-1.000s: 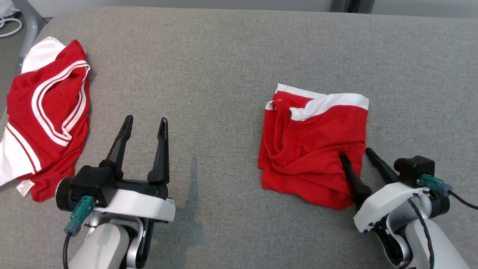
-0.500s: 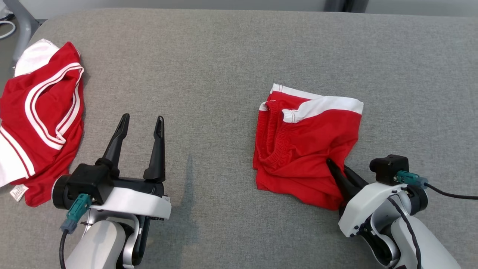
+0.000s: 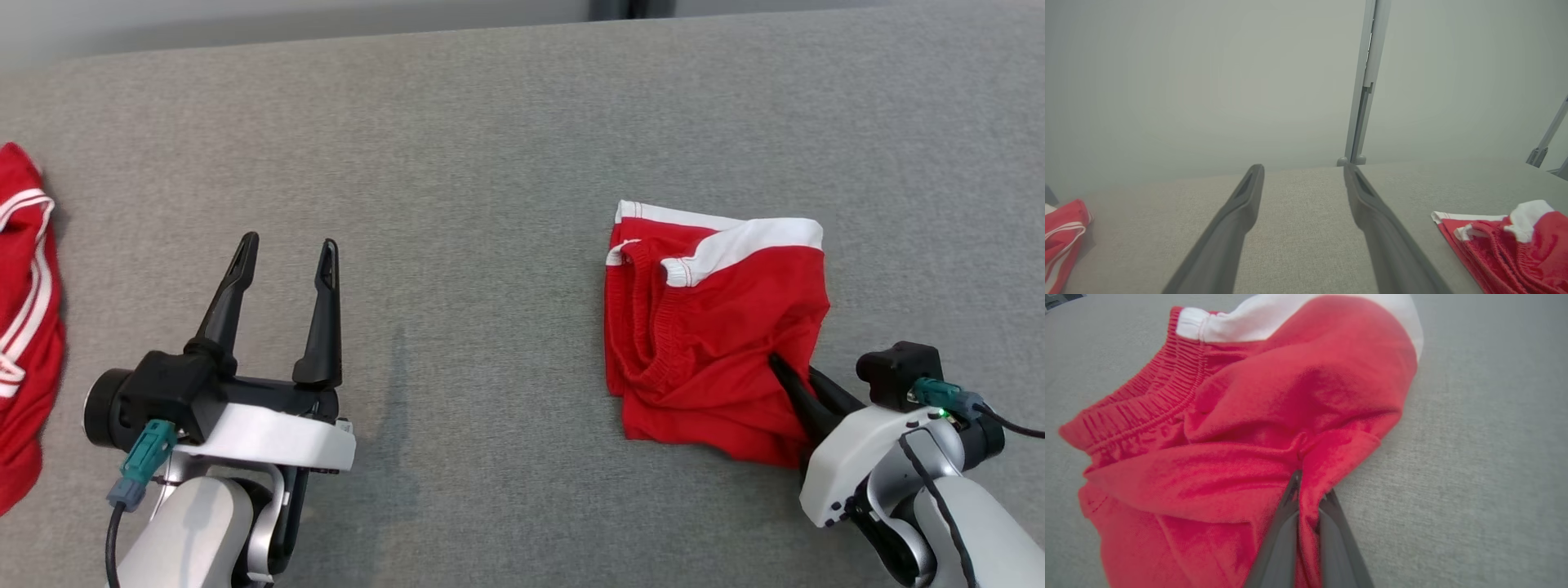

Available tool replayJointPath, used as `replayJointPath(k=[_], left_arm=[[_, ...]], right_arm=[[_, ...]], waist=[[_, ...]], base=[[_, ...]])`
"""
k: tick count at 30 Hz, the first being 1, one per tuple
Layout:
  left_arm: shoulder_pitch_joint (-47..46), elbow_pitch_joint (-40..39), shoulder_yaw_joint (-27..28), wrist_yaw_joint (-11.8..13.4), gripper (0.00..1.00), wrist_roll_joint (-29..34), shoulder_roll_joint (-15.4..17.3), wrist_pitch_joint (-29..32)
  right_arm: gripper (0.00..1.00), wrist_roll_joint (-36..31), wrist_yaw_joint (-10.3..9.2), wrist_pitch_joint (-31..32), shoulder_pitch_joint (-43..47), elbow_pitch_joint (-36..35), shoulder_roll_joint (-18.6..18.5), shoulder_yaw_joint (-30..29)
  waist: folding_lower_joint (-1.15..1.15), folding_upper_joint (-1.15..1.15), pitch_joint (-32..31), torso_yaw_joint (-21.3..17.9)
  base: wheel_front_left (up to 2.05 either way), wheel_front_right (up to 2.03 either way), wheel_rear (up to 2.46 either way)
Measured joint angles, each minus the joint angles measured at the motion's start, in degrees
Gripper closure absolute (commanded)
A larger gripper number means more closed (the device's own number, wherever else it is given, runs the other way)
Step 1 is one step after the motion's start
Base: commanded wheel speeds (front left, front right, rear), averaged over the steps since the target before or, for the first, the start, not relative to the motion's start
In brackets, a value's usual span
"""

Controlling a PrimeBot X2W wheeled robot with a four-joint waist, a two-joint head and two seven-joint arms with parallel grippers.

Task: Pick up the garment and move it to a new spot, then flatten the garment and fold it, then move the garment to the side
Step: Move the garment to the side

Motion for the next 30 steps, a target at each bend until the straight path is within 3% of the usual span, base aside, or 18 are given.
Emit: replayJointPath(k=[4,13,15,25,30], left_arm=[[-0.7,-1.6,-0.1,0.2,0.0,0.5,0.9,1.1],[-4.9,-6.9,-1.0,0.2,0.0,3.0,3.0,4.1],[-6.8,-8.7,-1.9,0.0,0.0,4.2,3.5,5.4],[-11.5,-13.4,-3.8,-0.5,0.0,7.1,5.3,9.4],[-12.7,-14.8,-4.4,-0.8,0.0,7.6,5.6,10.3]], right_arm=[[1.0,0.4,0.01,0.0,-2.1,-0.1,-1.8,2.8],[1.0,0.4,0.0,-4.1,-15.2,3.6,-10.2,9.9],[1.0,0.9,0.0,-6.5,-18.6,6.5,-14.0,10.1],[1.0,1.3,0.0,-12.5,-26.9,15.7,-25.2,10.2],[1.0,1.3,0.0,-13.7,-29.6,19.1,-27.7,10.2]], waist=[[0.0,0.0,0.9,-3.2],[0.0,0.0,6.2,-9.3],[0.0,0.0,8.6,-10.9],[0.0,0.0,15.9,-15.1],[0.0,0.0,18.3,-15.7]], base=[[0.0,0.0,0.0],[0.0,0.0,0.0],[0.0,0.0,0.0],[0.0,0.0,0.0],[0.0,0.0,0.0]])
